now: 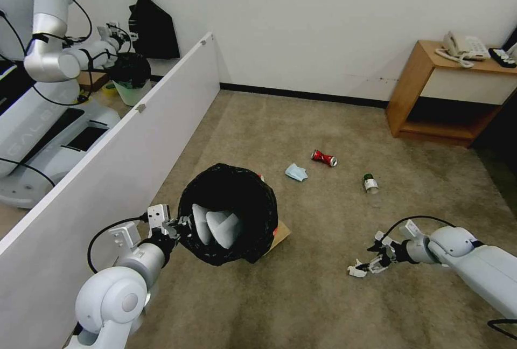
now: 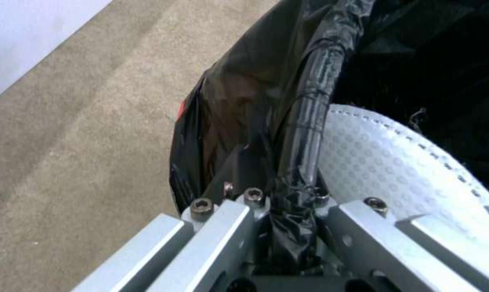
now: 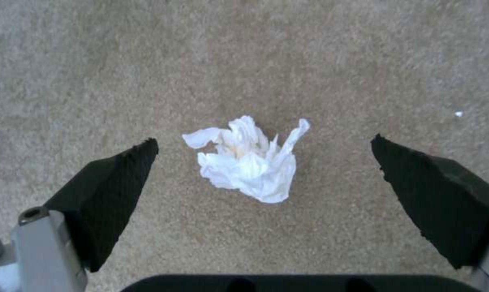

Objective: Pick up the trash bin and place the garbage on the floor into it.

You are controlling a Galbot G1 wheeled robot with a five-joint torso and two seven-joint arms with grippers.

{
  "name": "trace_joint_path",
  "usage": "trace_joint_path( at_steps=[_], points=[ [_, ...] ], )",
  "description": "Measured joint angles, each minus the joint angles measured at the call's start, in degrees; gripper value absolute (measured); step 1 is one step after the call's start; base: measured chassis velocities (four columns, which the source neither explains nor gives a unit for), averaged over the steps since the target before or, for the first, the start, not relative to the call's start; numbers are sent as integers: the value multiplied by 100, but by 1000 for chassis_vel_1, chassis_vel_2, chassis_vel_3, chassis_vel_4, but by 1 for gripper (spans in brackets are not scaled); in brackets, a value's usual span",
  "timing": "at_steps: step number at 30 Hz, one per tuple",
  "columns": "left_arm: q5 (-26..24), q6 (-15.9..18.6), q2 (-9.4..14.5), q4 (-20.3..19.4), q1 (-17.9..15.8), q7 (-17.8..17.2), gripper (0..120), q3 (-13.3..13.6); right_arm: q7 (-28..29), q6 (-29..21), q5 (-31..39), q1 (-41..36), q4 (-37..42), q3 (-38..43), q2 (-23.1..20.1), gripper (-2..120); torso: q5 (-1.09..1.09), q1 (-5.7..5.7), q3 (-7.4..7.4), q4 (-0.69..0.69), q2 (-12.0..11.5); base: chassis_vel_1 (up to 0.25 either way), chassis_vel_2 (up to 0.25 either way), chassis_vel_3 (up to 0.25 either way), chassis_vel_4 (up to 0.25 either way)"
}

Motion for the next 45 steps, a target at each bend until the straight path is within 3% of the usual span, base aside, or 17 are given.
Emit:
trace_joint_path(
  at_steps=[21,45],
  points=[
    [-9,-17,1,100,-46,28,0,-79,-97,151,-205,168,-494,-48,377,100,-1,0,0,0,0,0,0,0,0],
    [-110,-34,173,258,-110,72,0,-133,-211,246,-405,131,-829,-48,732,100,0,0,0,0,0,0,0,0,0]
  ],
)
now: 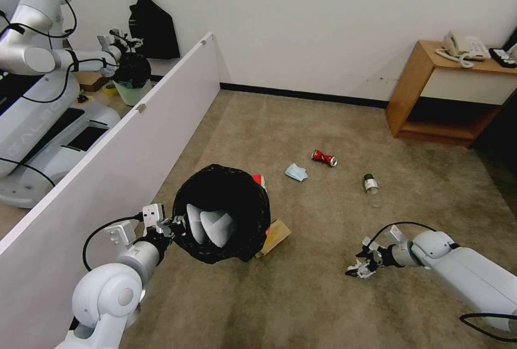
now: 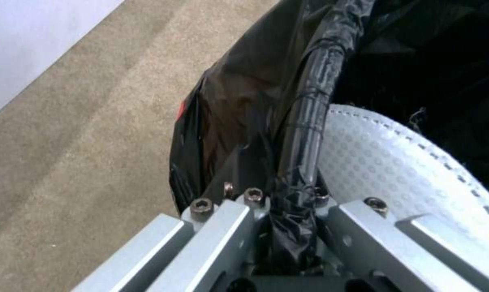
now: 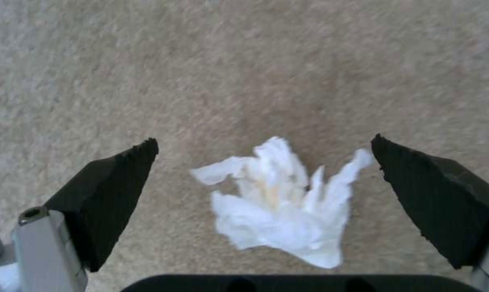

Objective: Pick up the trash bin and place the garbage on the floor into it.

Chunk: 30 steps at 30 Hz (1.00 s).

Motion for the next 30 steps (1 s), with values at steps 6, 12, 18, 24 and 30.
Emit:
trace_joint_path(
  at_steps=[6,12,18,24,30],
  points=[
    [-27,-4,81,10,1,2,0,-7,31,-60,-39,-247,163,162,0,100,2,0,0,0,0,0,0,0,0],
    [-44,-8,108,39,-35,2,0,-3,50,-71,-52,-343,228,261,-59,100,1,0,0,0,0,0,0,0,0],
    [-36,-12,96,56,-37,11,0,16,28,-73,-78,-379,251,327,-122,100,1,0,0,0,0,0,0,0,0],
    [-37,-16,115,60,-60,13,0,20,21,-73,-102,-498,330,453,-191,100,1,0,0,0,0,0,0,0,0],
    [-38,-22,124,55,-57,13,0,22,60,-82,-136,-564,385,525,-241,99,1,0,0,0,0,0,0,0,0]
  ],
)
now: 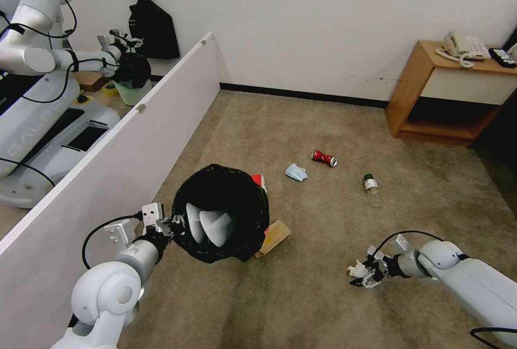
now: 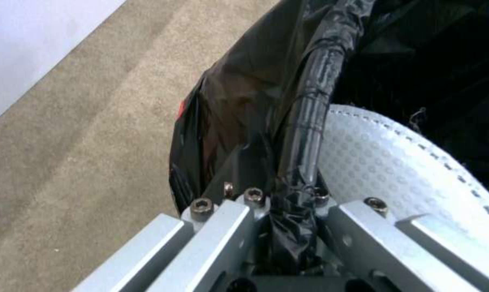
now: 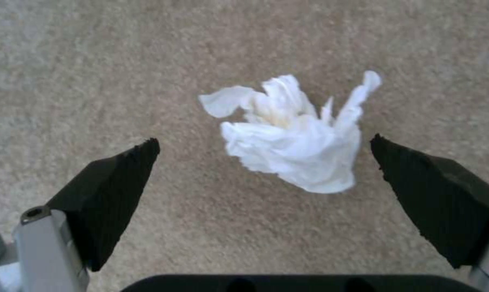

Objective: Pick up the trash bin and place the garbage on the floor into it.

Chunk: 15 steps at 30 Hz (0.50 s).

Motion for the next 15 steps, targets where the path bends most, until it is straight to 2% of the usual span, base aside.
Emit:
trace_joint_path(
  at_steps=[2,3,4,6,8,9,12,13,15],
  points=[
    [0,-2,1,-32,24,-1,0,-1,91,-1,-28,0,-7,11,-5,91,0,0,0,0,0,0,0,0,0],
    [0,-2,1,-32,24,-1,0,-1,91,-1,-28,0,-7,11,-5,91,0,0,0,0,0,0,0,0,0],
    [2,-4,-1,-41,37,-1,0,-5,112,-1,-29,18,-29,16,4,83,0,0,0,0,0,0,0,0,0],
    [3,-4,-3,-47,43,-1,0,-7,115,-1,-29,27,-32,22,6,80,0,0,0,0,0,0,0,0,0],
    [10,-6,-11,-56,53,-1,0,-14,126,-1,-28,42,-40,23,6,68,0,0,0,1,0,0,0,0,0],
    [10,-6,-11,-56,53,-1,0,-14,126,-1,-28,42,-40,23,6,68,0,0,0,1,0,0,0,0,0],
    [19,-8,-16,-58,57,3,0,-14,148,4,-15,69,-58,20,14,53,0,0,0,0,0,0,0,0,0],
    [19,-8,-16,-58,57,3,0,-14,148,4,-15,69,-58,20,14,53,0,0,0,0,0,0,0,0,0],
    [26,-10,-30,-54,54,10,0,-12,171,14,-5,75,-69,14,22,42,0,0,0,1,0,0,0,0,0]
  ],
)
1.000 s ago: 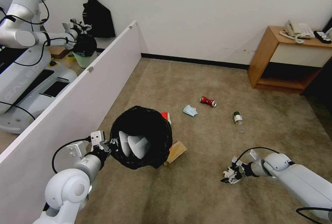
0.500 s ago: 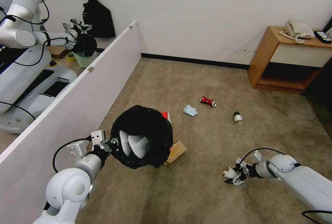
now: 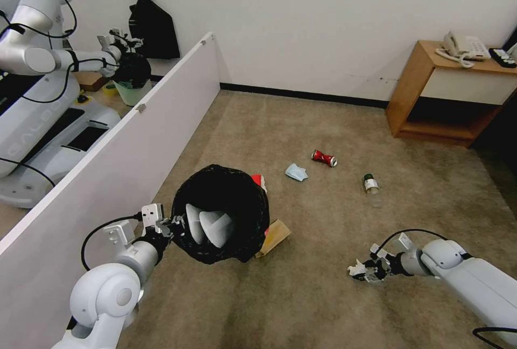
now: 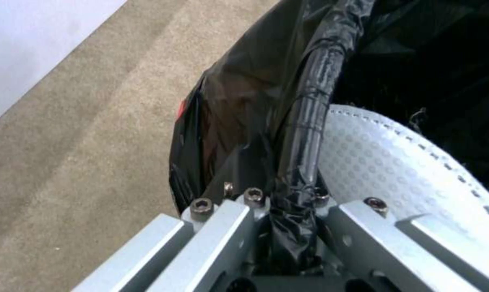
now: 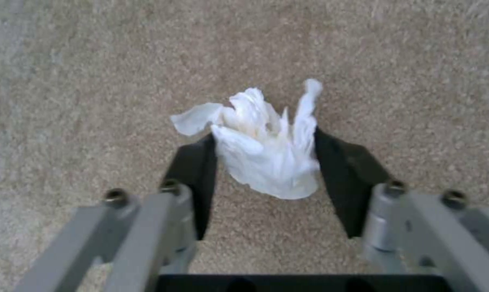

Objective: Pick up the trash bin and place the garbage on the floor into it.

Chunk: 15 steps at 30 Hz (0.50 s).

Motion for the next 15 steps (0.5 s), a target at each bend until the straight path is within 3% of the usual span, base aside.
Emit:
trace_joint_path(
  at_steps=[5,10,15],
  points=[
    [4,-2,-2,15,-4,7,0,3,6,13,10,7,-19,-3,24,28,0,0,0,-1,0,0,0,0,0],
    [-4,-4,14,31,-37,8,0,2,-5,14,21,19,-18,-26,47,6,0,0,0,-1,0,0,0,0,0],
    [-12,-4,21,46,-57,8,0,13,-16,14,24,26,-19,-41,57,0,0,0,0,0,0,0,0,0,0]
  ],
)
